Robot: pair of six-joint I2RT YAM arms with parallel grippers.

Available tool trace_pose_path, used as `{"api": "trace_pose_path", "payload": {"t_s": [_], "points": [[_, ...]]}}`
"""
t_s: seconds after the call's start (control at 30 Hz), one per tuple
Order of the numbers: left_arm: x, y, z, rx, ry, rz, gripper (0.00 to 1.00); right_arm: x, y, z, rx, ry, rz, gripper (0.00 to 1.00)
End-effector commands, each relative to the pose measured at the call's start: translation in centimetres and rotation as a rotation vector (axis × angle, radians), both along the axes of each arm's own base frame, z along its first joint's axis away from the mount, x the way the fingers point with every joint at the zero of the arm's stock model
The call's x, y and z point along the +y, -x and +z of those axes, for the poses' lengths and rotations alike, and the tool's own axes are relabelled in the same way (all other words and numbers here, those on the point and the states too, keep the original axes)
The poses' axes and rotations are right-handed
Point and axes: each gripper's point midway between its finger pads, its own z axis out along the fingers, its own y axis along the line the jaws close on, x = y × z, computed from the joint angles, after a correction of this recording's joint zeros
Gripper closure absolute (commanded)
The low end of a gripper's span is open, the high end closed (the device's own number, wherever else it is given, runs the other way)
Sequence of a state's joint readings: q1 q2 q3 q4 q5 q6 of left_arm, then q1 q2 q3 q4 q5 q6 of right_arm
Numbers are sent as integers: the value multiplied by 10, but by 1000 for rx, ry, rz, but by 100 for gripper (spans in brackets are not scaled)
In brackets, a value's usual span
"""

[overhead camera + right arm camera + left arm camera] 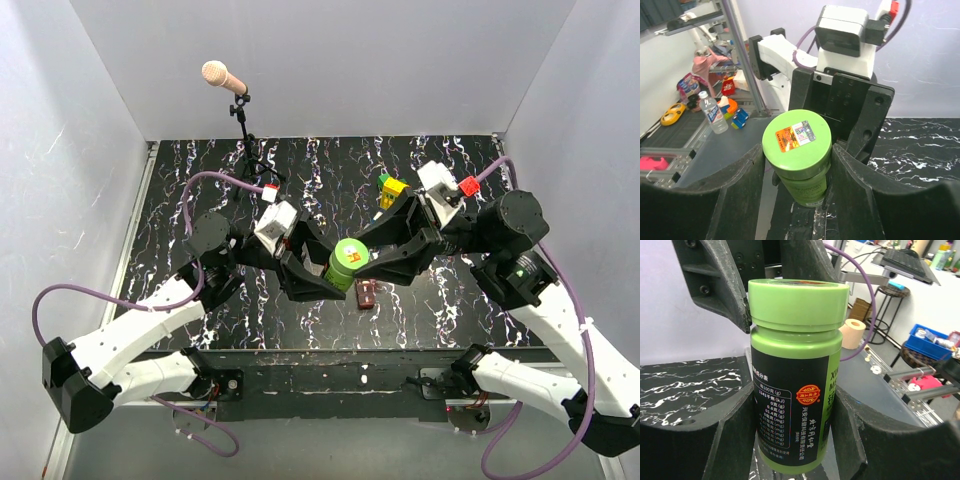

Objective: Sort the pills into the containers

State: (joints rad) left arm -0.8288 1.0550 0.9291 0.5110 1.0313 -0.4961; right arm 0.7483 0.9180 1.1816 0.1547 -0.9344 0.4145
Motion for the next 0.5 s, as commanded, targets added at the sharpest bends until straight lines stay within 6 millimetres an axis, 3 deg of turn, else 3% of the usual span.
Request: {"api": "trace_pose_path", "payload": {"t_s": [0.0, 0.47], "points": [[4, -21, 38, -38, 97, 190, 100, 4, -17, -17, 41, 48, -98, 59], [5, -81, 38, -10, 63, 530, 100, 7, -63, -37, 185, 157, -345, 59]]}}
